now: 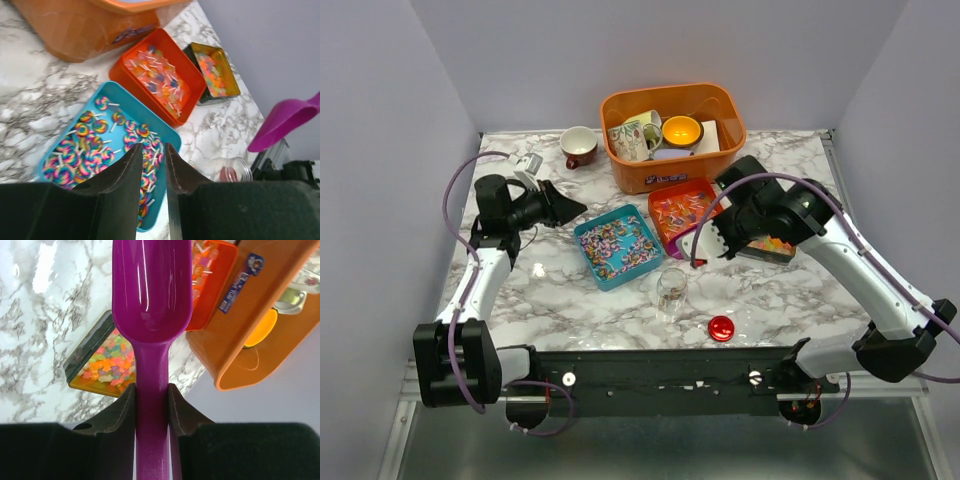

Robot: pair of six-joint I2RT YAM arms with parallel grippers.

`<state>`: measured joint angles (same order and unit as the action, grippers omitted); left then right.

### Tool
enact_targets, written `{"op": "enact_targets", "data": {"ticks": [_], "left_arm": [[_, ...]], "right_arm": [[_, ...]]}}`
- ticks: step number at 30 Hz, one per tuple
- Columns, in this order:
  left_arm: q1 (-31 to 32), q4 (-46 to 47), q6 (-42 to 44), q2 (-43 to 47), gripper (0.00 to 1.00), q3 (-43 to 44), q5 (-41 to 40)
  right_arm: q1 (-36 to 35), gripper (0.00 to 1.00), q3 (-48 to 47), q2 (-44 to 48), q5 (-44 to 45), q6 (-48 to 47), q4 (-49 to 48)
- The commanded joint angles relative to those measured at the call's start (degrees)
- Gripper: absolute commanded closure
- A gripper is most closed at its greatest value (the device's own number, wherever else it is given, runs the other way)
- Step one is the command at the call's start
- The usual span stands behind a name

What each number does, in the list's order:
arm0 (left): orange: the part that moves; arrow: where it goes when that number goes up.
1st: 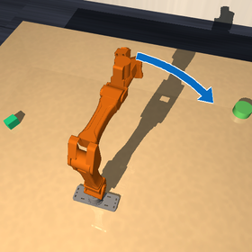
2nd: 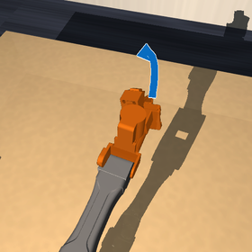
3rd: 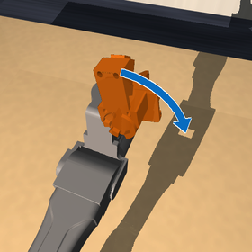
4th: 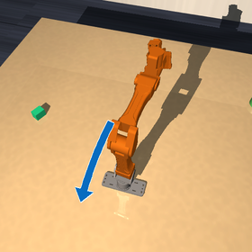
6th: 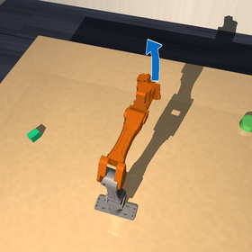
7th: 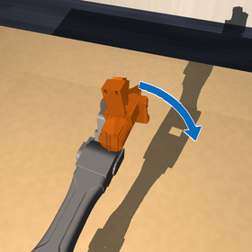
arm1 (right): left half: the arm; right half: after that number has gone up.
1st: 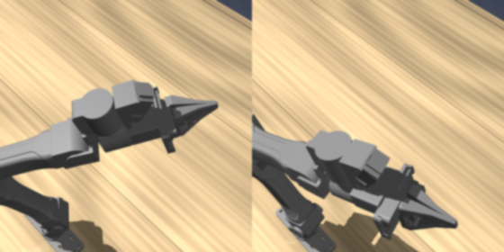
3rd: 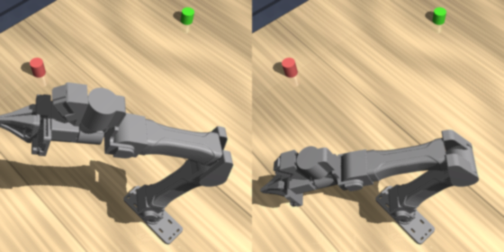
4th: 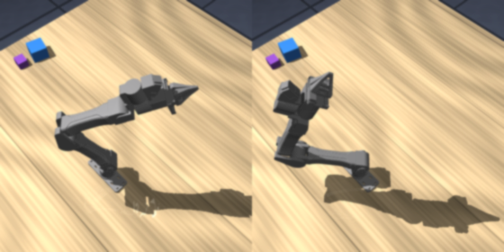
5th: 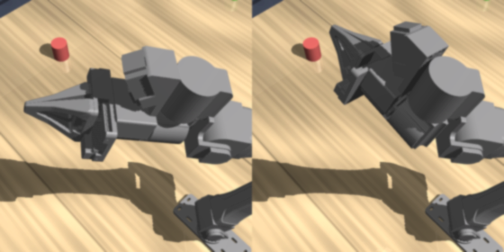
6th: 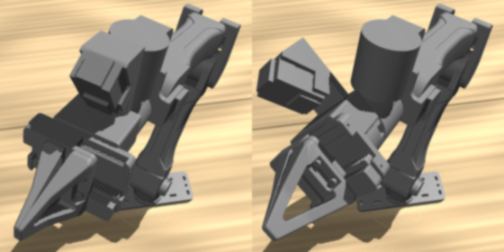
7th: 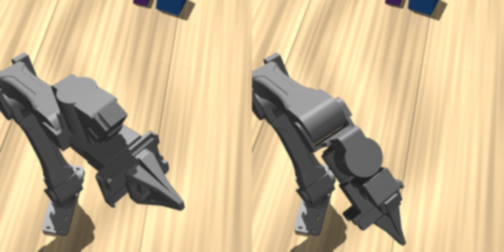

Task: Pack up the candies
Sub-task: Place the fake candies in the packing bottle, then adjust the spatula.

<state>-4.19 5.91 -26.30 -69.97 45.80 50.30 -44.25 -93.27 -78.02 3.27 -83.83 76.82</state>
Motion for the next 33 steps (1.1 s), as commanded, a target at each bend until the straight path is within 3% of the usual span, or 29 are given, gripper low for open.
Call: {"op": "enact_targets", "data": {"ticks": [1,9,10,16,24,28,30,33], "left_arm": [[3.9,8.8,-3.6,1.8,0.63,-2.1,9.0],[8.0,5.0,-1.6,1.5,0.51,0.1,12.4],[8.1,4.3,-1.5,1.0,0.43,0.3,13.3],[8.9,1.0,0.6,-1.0,0.28,1.6,14.1],[12.0,-1.4,3.0,-4.8,0.27,3.5,13.1],[12.9,3.3,-1.0,-6.9,0.28,4.3,14.3],[13.0,5.8,-3.4,-7.8,0.32,4.2,15.3],[13.0,13.0,-10.4,-10.1,0.49,3.6,20.2]], "right_arm": [[0.5,0.99,-5.2,-2.2,-7.4,8.1,5.5],[1.8,0.99,-7.8,-9.7,-16.2,18.0,-4.4],[1.8,0.99,-8.9,-10.9,-16.6,19.4,-4.7],[2.3,0.99,-14.7,-15.7,-20.8,24.5,-7.4],[2.4,0.99,-15.8,-16.2,-23.6,25.1,-9.7],[2.3,0.99,-16.0,-16.7,-24.4,25.1,-9.8],[2.3,0.99,-16.0,-17.0,-25.3,25.1,-10.4],[2.3,0.99,-15.7,-16.8,-26.5,25.5,-12.0]]}}
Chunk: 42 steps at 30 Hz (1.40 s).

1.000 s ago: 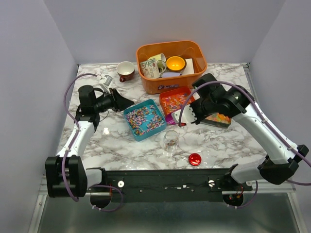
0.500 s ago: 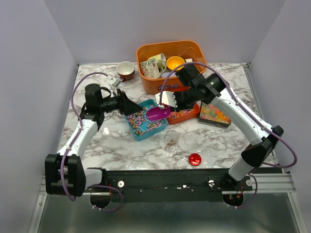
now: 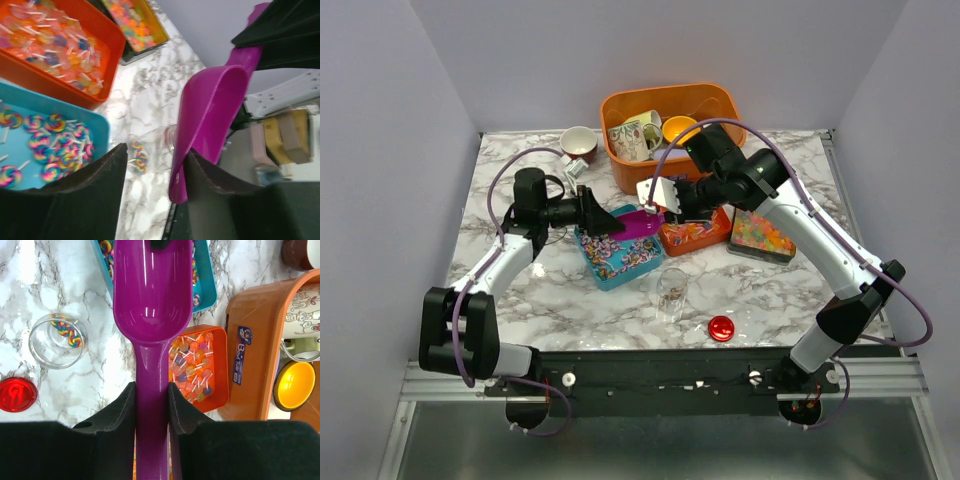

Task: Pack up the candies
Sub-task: Adjust the spatula.

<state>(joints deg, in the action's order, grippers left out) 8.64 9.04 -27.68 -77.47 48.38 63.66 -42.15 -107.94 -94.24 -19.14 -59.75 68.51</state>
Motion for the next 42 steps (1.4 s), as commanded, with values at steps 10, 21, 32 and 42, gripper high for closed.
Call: {"op": "enact_targets", "data": {"ticks": [10,21,32,42], "left_arm": [[0.4,45.2,-41.3,-12.3,1.0,0.3,21.2],[0.4,45.8,-41.3,-13.3,1.0,1.2,20.5],[0.5,45.9,-41.4,-13.6,1.0,0.8,20.0],[-13.3,30.2,-28.1,-5.7,0.69,-3.0,6.4]], "right_arm": [[0.2,0.82,7.8,2.4,-4.4,-2.3,-9.2],[0.3,0.59,11.3,3.1,-2.0,-4.4,-10.9],[0.2,0.69,9.4,1.6,-1.3,-3.4,-10.6],[0.3,0.99,2.7,-1.2,3.9,-14.8,-4.4]]}}
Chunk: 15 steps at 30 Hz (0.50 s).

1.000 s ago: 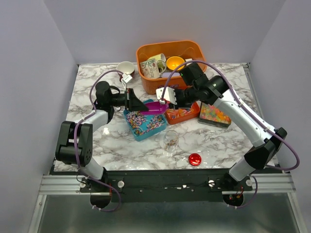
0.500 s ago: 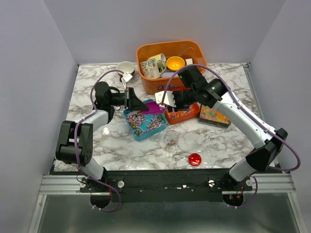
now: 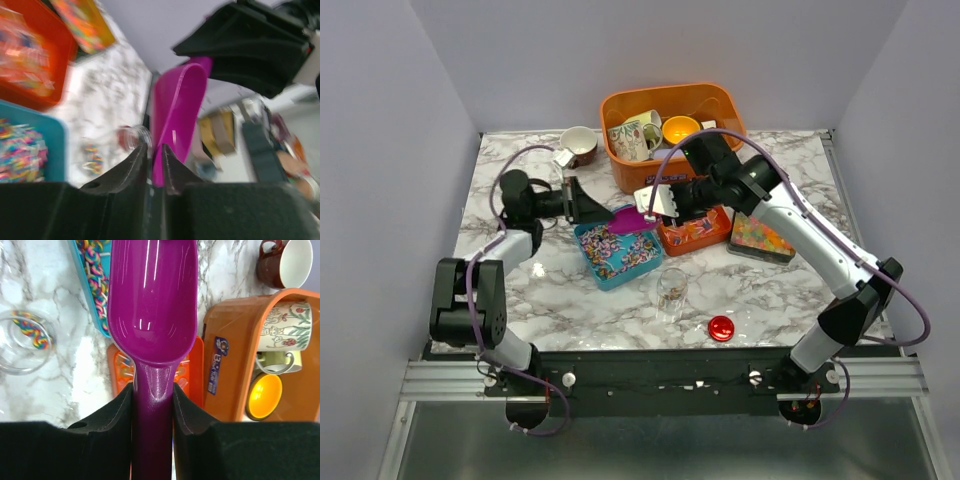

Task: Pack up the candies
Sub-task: Adjust the spatula.

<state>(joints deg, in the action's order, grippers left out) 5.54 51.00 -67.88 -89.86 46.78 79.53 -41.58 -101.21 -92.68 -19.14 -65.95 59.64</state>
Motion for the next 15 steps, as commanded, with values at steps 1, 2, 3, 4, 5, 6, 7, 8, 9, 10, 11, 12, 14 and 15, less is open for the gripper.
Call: {"op": "enact_targets", "data": {"ticks": [1,2,3,4,5,6,7,8,9,10,11,12,14,15], "left_arm": [[-11.9,-31.3,18.7,11.9,0.63,-0.9,-12.8],[-13.5,-40.6,27.0,14.6,0.58,0.4,-22.9],[-14.8,-46.4,35.8,17.2,0.54,0.2,-27.3],[-14.9,-54.4,38.8,21.9,0.53,-0.2,-33.0],[-14.9,-57.4,40.3,23.8,0.53,-1.7,-41.5],[-14.9,-60.1,41.1,25.5,0.53,-2.7,-45.6],[-14.9,-64.4,40.4,27.7,0.54,-3.7,-48.6],[-14.9,-66.0,39.5,28.7,0.6,-6.3,-50.9],[-14.9,-67.0,38.5,29.3,0.6,-8.1,-53.2],[-14.9,-67.5,36.5,30.4,0.65,-9.9,-53.6],[-14.9,-67.6,35.1,30.9,0.68,-11.6,-54.2],[-14.9,-67.2,33.6,31.2,0.69,-15.0,-54.6],[-14.9,-64.5,29.1,32.7,0.73,-19.9,-55.1],[-14.9,-63.8,28.1,33.3,0.74,-21.2,-55.5]], "right_arm": [[-0.3,0.99,-5.0,-4.9,5.1,-10.1,5.3],[-0.3,0.99,-8.2,-6.2,5.8,-11.4,6.3],[-0.3,0.99,-10.4,-8.1,6.2,-13.1,8.8],[-0.4,0.99,-12.8,-10.2,7.5,-13.8,10.5],[-0.5,0.99,-19.4,-15.5,8.5,-14.3,12.3],[-1.0,0.99,-22.4,-18.2,9.5,-15.5,16.3],[-1.2,0.99,-25.7,-20.6,12.2,-16.1,17.6],[-1.6,0.99,-27.9,-25.0,13.7,-16.7,18.5],[-2.3,0.99,-30.8,-26.6,15.2,-17.9,18.6],[-2.7,0.99,-31.3,-28.1,18.7,-18.5,18.0],[-3.1,0.99,-31.4,-29.4,21.0,-19.5,17.6],[-3.9,0.99,-31.1,-31.2,22.7,-20.5,16.1],[-4.6,0.99,-30.7,-32.9,27.6,-21.3,15.2],[-5.3,0.99,-30.6,-34.5,29.2,-21.5,14.9]]}}
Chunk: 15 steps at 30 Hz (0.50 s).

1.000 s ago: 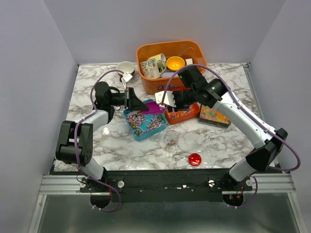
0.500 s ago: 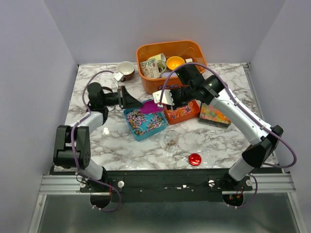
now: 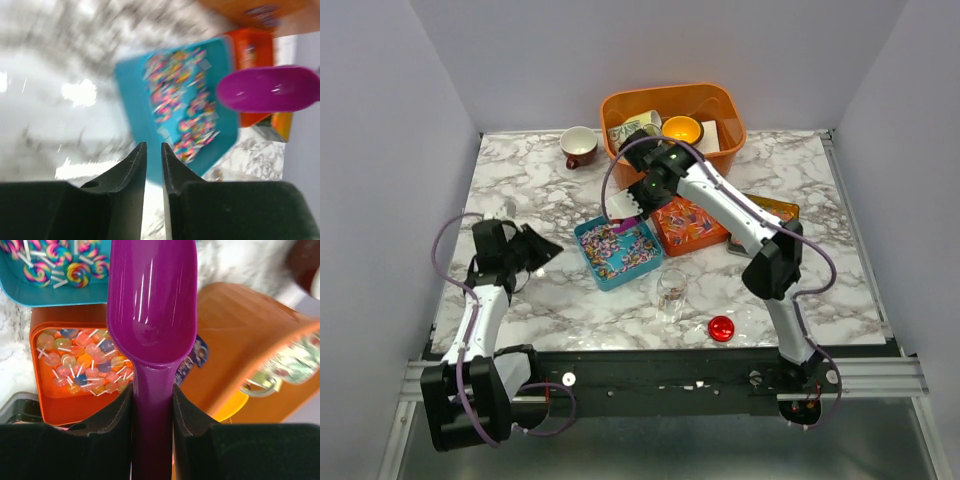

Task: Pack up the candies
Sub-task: Adjust the spatula, then scoop the fake candies from the storage box.

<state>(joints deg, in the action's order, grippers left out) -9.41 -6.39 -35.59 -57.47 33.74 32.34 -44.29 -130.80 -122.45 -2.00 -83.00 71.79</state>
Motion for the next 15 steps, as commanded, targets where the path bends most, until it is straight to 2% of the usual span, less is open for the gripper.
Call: {"op": "enact_targets", "data": {"ticks": [1,6,15], "left_arm": [[0.1,-5.8,-4.9,2.0,0.77,-9.0,-10.1],[0.1,-3.3,-5.8,1.3,0.83,-11.9,-9.9],[3.2,3.8,-8.5,-7.6,0.87,-11.3,-7.5]], "right_arm": [[-2.8,0.99,-0.9,-5.4,14.5,-4.3,2.6],[-4.0,0.99,0.4,-7.7,19.0,-3.2,-0.2],[-5.5,0.99,0.5,-13.4,25.5,-3.5,-5.7]]}}
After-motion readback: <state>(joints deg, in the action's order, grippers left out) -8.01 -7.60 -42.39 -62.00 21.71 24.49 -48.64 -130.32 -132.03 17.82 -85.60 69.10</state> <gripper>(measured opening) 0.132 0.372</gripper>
